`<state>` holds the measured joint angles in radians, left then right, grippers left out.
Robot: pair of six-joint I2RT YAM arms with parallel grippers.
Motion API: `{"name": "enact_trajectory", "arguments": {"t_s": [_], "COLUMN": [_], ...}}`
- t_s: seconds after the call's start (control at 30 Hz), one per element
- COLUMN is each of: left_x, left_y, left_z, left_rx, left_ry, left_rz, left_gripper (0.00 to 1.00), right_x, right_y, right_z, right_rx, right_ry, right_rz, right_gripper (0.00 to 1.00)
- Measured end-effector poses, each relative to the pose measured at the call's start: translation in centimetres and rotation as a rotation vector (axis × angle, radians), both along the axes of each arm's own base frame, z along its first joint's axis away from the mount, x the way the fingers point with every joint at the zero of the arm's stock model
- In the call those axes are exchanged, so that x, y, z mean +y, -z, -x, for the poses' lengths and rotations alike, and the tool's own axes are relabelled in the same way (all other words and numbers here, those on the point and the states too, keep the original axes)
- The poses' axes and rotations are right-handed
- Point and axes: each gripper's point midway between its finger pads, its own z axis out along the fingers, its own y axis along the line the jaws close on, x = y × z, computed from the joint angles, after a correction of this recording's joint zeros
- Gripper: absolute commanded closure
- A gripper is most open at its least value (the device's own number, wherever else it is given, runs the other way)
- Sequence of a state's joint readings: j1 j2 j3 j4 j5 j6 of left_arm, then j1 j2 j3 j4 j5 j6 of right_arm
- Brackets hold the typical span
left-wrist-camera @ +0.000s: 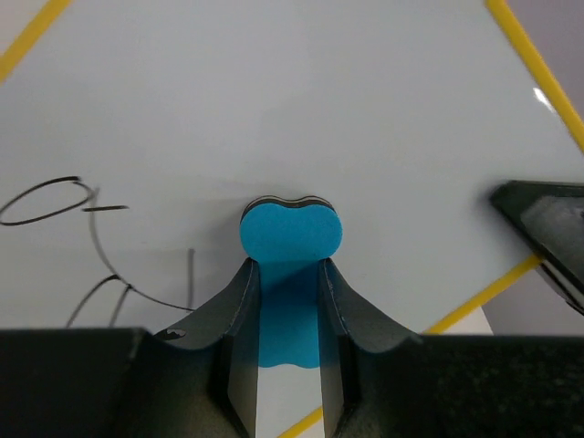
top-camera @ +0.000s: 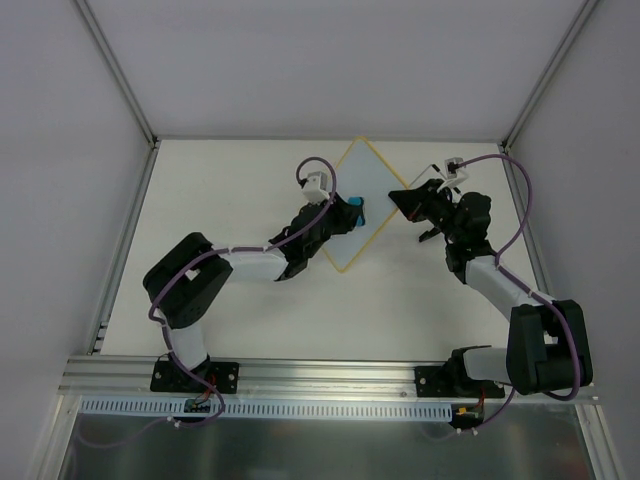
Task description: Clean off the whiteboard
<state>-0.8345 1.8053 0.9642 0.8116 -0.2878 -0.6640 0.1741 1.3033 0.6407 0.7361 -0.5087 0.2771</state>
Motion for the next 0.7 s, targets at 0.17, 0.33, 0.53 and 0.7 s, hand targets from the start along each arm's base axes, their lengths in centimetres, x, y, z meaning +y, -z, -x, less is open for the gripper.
{"name": "enact_trajectory", "arguments": {"t_s": [0.17,0.33,0.53,0.7], "left_x": [4.1,7.8,11.2,12.3], "left_y": [2.7,5.5,8.4,9.8], "left_z": [-2.8,-5.4,-6.8,-6.9], "left_rx": [0.078,0.153,0.245,0.293], "left_ry": [-0.082,-0.175,-0.259,-0.279], "left_rz": [0.015,0.013,0.002,-0.014], "left_gripper": [1.0,1.0,1.0,1.0], "right_x": [0.1,0.1,0.3,0.5], "right_y": [0.0,-0.2,-0.4,-0.6], "right_z": [0.1,0.1,0.2,0.3], "right_rx": [-0.003,-0.018,-0.035,-0.047], "right_ry": [-0.005,-0.011,-0.027,-0.038], "right_rz": [0.001,0.006,0.011,0.015], "right_gripper": [1.0,1.0,1.0,1.0]}}
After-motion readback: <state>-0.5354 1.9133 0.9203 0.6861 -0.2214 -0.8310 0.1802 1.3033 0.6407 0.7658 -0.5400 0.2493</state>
